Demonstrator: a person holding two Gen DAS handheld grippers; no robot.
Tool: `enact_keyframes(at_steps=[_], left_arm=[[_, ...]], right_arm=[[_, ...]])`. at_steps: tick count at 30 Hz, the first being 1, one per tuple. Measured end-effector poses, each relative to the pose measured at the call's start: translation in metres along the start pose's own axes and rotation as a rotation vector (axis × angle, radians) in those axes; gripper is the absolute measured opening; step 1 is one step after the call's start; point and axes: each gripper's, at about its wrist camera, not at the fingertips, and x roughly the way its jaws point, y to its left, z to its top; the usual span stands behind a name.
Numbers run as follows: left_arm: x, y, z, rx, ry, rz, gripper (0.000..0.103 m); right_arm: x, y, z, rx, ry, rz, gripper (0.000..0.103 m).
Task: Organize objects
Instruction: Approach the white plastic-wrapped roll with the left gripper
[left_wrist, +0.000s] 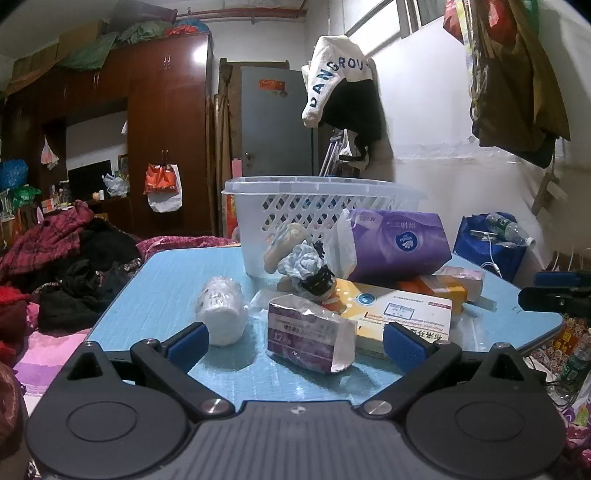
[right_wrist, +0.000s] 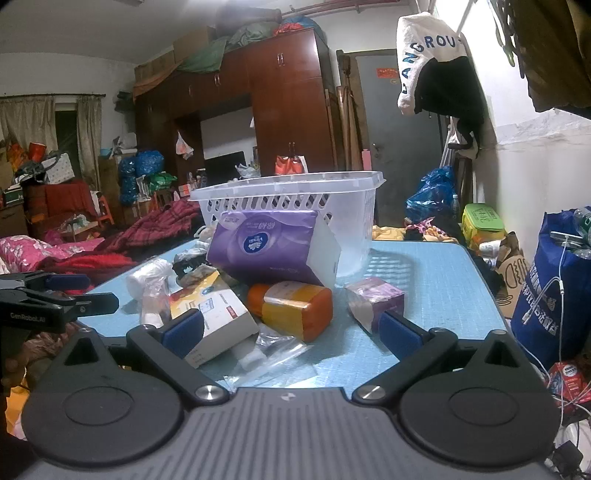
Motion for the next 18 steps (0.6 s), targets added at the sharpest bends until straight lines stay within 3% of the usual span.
enact_keyframes(at_steps=[18], left_arm=[[0.0033, 0.0021, -0.0009, -0.003, 0.006, 0.001, 0.102]], right_arm=[[0.0007, -0.004, 0.0001, 0.01, -0.004, -0.005, 0.103]])
